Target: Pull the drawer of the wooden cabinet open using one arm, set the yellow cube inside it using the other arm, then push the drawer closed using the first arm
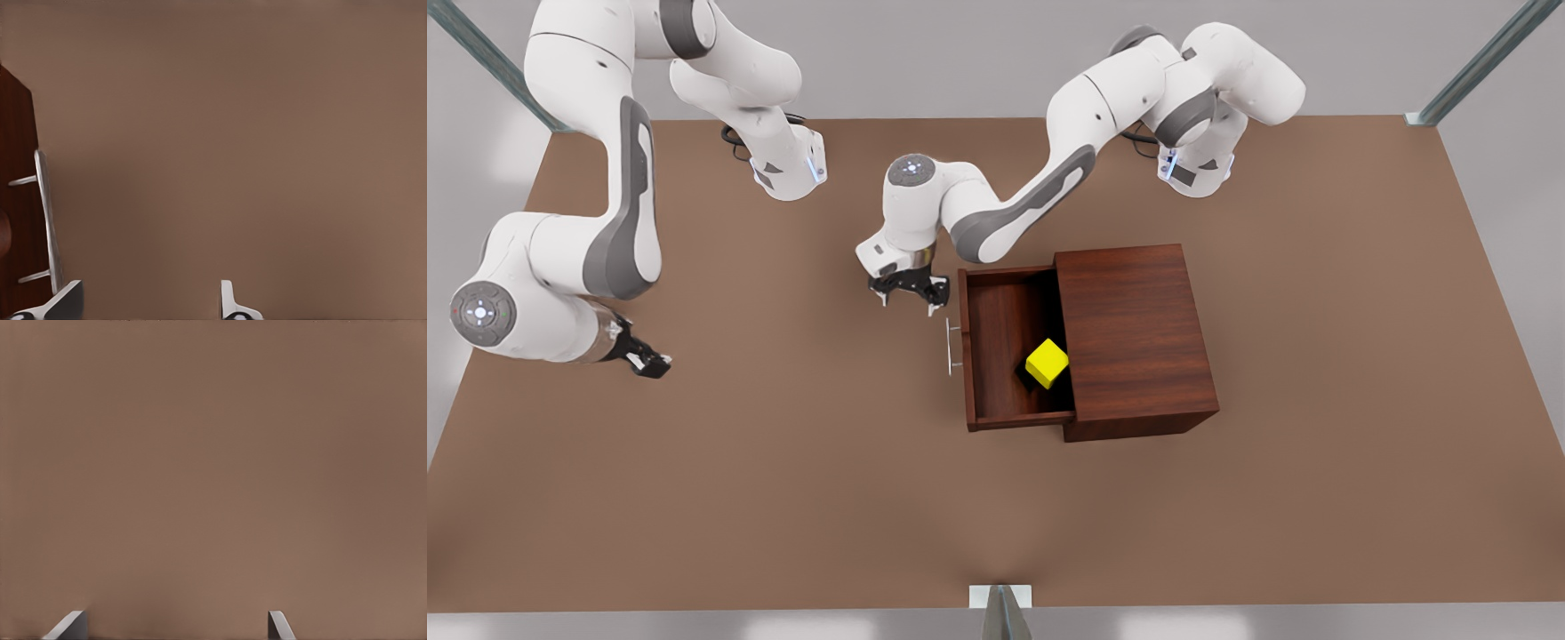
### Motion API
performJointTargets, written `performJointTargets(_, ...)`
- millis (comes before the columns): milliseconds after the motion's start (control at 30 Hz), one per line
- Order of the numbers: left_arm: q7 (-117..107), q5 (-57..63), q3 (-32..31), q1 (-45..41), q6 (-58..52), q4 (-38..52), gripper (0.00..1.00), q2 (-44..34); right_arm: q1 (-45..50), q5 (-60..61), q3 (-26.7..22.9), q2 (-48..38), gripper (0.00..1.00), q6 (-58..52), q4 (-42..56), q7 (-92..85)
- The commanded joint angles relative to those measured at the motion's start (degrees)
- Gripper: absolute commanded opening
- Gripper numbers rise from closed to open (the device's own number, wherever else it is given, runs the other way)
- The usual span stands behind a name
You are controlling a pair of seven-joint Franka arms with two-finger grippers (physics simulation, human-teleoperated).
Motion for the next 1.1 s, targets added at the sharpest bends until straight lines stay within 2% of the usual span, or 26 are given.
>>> performJointTargets(0, -35.44, 1.18, 1.72, -0.27, 10.46, 1.06, 1.00, 1.03, 0.09, 0.66, -0.16, 0.06, 1.00, 0.20, 0.46, -32.79)
performJointTargets(367, -30.34, 1.35, 6.11, -0.27, 9.58, 1.67, 1.00, 4.63, 0.27, 0.75, -0.08, 1.02, 1.00, 0.03, 0.55, -32.35)
performJointTargets(800, -23.92, 5.22, 6.03, -1.77, -7.38, 0.62, 1.00, 4.02, 0.35, 0.75, -0.08, 1.11, 1.00, 0.03, 0.55, -32.27)
performJointTargets(1067, -19.01, 6.54, 6.38, -1.33, -11.42, 0.62, 1.00, 3.49, 0.35, 0.75, -0.08, 1.11, 1.00, 0.03, 0.55, -32.27)
